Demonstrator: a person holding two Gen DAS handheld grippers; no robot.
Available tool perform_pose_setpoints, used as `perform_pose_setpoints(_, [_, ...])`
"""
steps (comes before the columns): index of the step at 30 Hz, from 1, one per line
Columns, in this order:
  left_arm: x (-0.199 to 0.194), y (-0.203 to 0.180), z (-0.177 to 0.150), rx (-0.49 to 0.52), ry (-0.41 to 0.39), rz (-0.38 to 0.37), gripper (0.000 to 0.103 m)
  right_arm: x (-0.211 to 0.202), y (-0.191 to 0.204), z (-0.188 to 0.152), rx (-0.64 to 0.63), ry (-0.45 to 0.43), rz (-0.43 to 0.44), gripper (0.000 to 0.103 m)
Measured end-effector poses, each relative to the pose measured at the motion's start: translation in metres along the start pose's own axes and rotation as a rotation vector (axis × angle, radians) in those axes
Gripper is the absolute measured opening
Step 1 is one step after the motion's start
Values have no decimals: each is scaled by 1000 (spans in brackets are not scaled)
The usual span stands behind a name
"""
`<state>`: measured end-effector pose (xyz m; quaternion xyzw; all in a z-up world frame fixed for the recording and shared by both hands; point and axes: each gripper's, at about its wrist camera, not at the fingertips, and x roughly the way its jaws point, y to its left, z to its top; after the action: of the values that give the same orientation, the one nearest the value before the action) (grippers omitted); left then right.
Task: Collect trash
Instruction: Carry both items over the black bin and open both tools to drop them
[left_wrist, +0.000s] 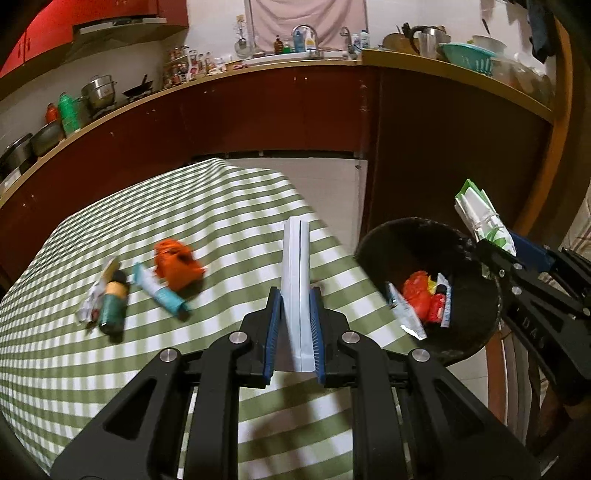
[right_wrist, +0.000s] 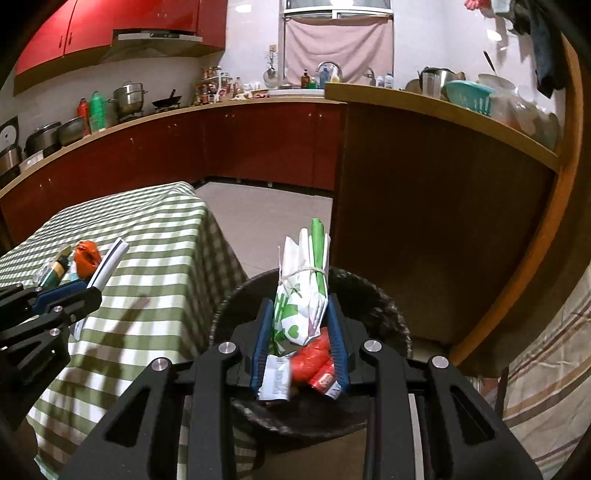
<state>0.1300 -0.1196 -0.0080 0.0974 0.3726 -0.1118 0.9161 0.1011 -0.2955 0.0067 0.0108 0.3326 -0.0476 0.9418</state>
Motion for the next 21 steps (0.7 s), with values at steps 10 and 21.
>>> perform_pose_setpoints(10, [20, -37, 10, 44, 4, -23, 16, 14, -25, 0, 33, 13, -5, 30])
perform_pose_setpoints(21, [36, -61, 20, 75, 16, -27, 16, 24, -40, -4, 63, 23, -1, 30])
